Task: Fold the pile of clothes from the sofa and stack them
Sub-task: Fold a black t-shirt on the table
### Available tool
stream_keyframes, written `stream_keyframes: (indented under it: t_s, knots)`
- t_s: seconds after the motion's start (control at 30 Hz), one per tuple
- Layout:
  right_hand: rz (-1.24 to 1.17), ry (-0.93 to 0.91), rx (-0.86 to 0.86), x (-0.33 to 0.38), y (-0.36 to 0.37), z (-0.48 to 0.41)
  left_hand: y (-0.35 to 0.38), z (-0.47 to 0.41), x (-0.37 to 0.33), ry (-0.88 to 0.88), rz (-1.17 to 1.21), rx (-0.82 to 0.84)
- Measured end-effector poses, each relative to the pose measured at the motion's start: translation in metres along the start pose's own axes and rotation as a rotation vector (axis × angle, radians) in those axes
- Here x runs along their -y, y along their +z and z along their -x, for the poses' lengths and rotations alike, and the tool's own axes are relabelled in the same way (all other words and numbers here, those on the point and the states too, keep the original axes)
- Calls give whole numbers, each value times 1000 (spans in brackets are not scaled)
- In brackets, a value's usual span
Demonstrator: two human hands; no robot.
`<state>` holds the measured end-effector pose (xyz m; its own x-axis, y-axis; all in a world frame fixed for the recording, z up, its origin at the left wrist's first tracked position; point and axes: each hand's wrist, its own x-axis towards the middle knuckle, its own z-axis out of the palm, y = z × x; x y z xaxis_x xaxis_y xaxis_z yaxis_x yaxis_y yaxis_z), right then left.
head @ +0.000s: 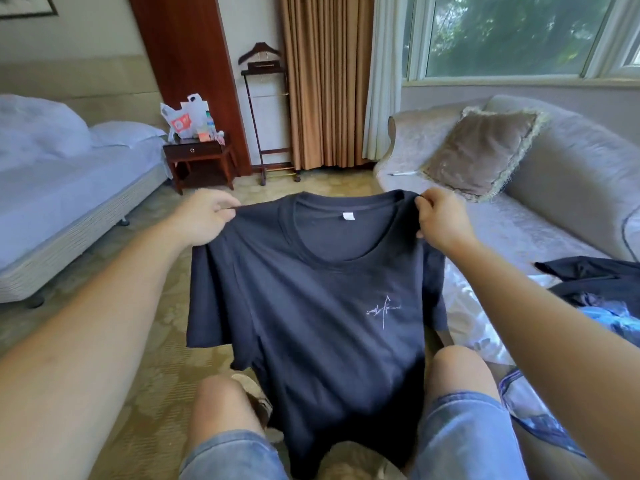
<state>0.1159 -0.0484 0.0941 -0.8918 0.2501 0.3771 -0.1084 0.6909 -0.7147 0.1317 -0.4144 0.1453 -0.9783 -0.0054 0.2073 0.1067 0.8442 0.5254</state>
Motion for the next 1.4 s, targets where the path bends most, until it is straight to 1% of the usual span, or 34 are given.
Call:
stream_keyframes:
  t_s: [0.07,0.2,0.37,0.47,0.53,0.57,0.63,0.67,0.77,0.87,0.93,1.0,1.03,1.1,1.13,1.17,1.23,1.27,1.37,1.4]
  knots:
    - [4,46,32,-7,6,-7,11,-15,8,-23,-71,46]
    - [7,150,86,-30,40,-29,60,-52,45,-15,-190,58]
    - [128,133,125,-65,113,-83,129,-111,89,-134,-418,-14]
    - [186,152,150,-76,161,-123,160,-152,100,-249,-413,-15]
    - [188,189,187,-83,192,-144,181,-177,104,-345,-316,-20]
    - [179,203,238,-85,208,-146,195,-185,108,-378,-244,-18]
    - [192,192,339,-93,241,-132,230,-189,113,-387,-95,58]
    - [234,153,371,-98,256,-114,249,-181,114,-358,-74,104]
    - [427,22,502,-113,290,-36,300,-136,115,-285,-175,174]
    - [609,27,621,-131,303,13,327,-97,122,-315,-261,239]
    - [653,36,626,-140,307,12,330,-88,132,-295,-299,229]
    - [654,56,617,-144,308,1,324,-88,137,-288,-247,133]
    - [650,71,608,-146,307,-4,320,-90,139,-313,-202,68]
    - [641,91,582,-151,307,-13,311,-94,146,-445,-100,-22]
    - [643,94,575,-154,306,-17,306,-96,151,-514,-56,-39]
    - [645,96,574,-155,305,-20,301,-98,155,-555,-33,-37]
    - [654,94,580,-156,305,-25,293,-102,165,-542,-6,-1]
    - [661,91,581,-156,305,-25,289,-106,167,-532,47,24]
    - [673,92,585,-155,305,-25,278,-124,175,-603,327,128]
    - [676,92,586,-155,305,-25,275,-130,177,-614,380,179]
